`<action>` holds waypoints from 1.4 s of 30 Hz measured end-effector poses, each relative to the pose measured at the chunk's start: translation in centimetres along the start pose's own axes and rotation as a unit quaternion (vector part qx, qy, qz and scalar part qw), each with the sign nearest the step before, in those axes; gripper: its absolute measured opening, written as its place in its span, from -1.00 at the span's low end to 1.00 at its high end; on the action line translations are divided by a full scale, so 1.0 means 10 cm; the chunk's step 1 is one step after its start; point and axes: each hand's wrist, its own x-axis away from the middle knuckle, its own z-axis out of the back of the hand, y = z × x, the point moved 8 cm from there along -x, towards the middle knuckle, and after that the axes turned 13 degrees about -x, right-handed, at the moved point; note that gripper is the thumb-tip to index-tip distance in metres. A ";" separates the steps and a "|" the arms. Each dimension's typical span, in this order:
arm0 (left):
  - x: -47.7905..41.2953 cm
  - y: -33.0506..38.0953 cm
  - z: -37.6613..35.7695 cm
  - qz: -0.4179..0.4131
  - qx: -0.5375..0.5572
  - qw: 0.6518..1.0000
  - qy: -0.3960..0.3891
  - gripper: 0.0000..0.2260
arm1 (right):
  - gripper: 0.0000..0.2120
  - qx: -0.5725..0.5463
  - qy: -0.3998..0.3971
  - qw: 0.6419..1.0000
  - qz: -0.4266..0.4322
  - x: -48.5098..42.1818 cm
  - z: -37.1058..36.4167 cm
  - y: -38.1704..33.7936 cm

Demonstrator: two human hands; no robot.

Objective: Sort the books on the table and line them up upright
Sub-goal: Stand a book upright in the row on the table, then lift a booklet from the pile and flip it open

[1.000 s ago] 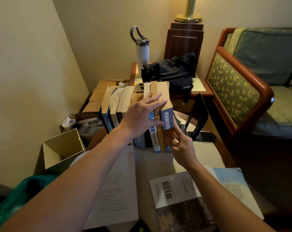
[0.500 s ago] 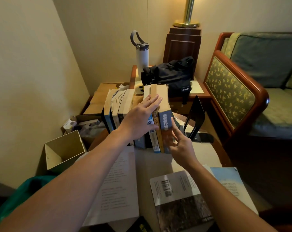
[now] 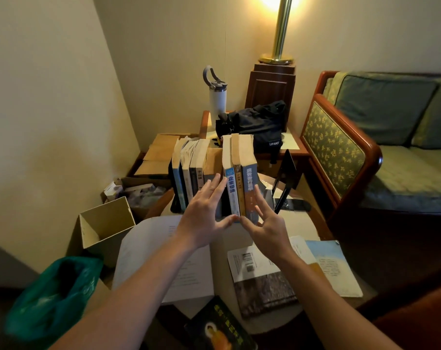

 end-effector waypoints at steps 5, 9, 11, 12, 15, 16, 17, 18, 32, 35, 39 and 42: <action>0.49 -0.11 0.09 0.050 0.053 0.997 -0.010 -0.21 | -0.21 -0.052 -0.011 0.999 -0.008 0.29 -0.14 -0.22; 0.94 -0.38 0.13 0.116 0.064 0.991 -0.012 -0.28 | -0.22 -0.061 -0.030 0.997 -0.041 0.49 -0.38 -0.22; 1.16 -0.57 0.11 0.153 0.058 0.986 -0.025 -0.30 | -0.22 -0.041 -0.051 0.996 -0.068 0.58 -0.55 -0.18; 1.26 -0.66 0.09 0.171 0.054 0.983 -0.034 -0.31 | -0.22 -0.035 -0.062 0.994 -0.082 0.62 -0.63 -0.15; 1.53 -0.95 0.00 0.224 0.050 0.971 -0.064 -0.31 | -0.24 -0.024 -0.094 0.989 -0.116 0.72 -0.90 -0.06; 1.62 -1.04 -0.03 0.241 0.054 0.966 -0.074 -0.31 | -0.25 -0.019 -0.102 0.987 -0.126 0.75 -1.01 -0.01; 1.68 -1.11 -0.06 0.256 0.057 0.962 -0.082 -0.31 | -0.26 -0.017 -0.105 0.985 -0.136 0.76 -1.08 0.03; 1.73 -1.16 -0.09 0.270 0.059 0.957 -0.091 -0.32 | -0.27 -0.011 -0.111 0.983 -0.148 0.77 -1.15 0.10; 2.18 -1.86 -0.58 0.427 0.170 0.874 -0.155 -0.26 | -0.23 0.092 -0.239 0.948 -0.189 0.74 -1.88 0.43; 2.25 -1.98 -0.69 0.465 0.217 0.844 -0.155 -0.21 | -0.23 0.092 -0.234 0.950 -0.184 0.69 -1.89 0.47; 2.38 -2.16 -0.87 0.510 0.297 0.791 -0.161 -0.08 | -0.24 0.101 -0.234 0.952 -0.168 0.67 -1.89 0.50; 2.58 -2.42 -1.20 0.533 0.385 0.736 -0.161 0.14 | -0.24 0.113 -0.233 0.952 -0.160 0.67 -1.89 0.52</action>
